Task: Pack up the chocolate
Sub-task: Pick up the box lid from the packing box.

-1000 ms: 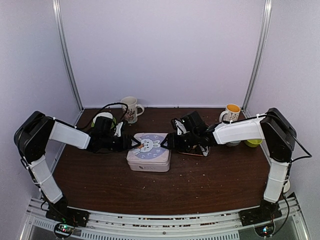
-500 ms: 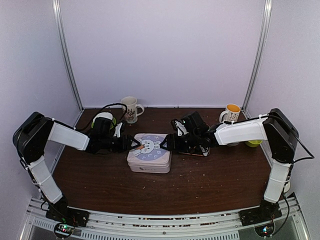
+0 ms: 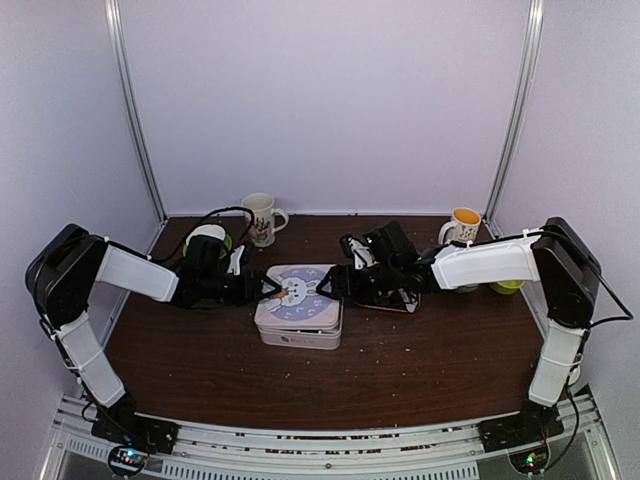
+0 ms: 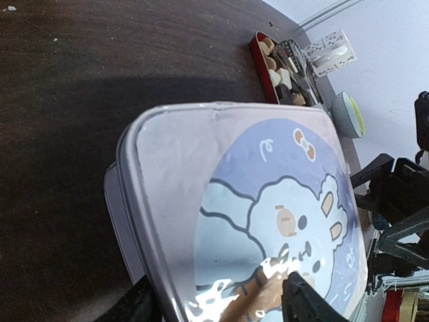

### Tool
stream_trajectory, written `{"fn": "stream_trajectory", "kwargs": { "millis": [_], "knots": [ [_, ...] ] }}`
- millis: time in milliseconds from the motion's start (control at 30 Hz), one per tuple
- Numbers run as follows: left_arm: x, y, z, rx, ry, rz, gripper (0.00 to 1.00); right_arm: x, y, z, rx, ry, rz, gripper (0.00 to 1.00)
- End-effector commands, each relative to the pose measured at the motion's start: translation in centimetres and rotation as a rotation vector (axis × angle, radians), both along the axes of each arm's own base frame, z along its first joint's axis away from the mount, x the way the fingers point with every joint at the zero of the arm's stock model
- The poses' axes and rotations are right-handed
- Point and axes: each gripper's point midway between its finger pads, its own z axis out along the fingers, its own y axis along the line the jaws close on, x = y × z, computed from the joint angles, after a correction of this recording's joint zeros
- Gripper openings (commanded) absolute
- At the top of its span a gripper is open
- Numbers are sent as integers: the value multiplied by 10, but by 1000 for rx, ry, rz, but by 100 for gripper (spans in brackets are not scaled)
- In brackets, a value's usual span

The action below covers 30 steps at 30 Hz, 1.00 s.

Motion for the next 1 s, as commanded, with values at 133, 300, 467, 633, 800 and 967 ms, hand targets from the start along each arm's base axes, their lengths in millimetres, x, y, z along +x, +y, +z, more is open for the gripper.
{"fn": "stream_trajectory", "kwargs": {
  "millis": [133,300,467,633,800,967],
  "knots": [
    [-5,-10,43,-64,-80,-46,63,-8,19,48,127,-78,72,77],
    [-5,-7,44,-39,-83,-41,64,-12,21,47,136,-80,91,76],
    [-9,-3,45,-37,-82,-33,64,-16,21,48,145,-76,100,75],
    [-15,2,50,-39,-92,-16,63,-17,23,35,134,-50,104,74],
    [-28,6,69,-143,-114,5,57,-12,23,18,102,-30,80,70],
    [-38,4,80,-205,-117,-21,54,-6,24,10,82,-31,64,66]
  ]
}}
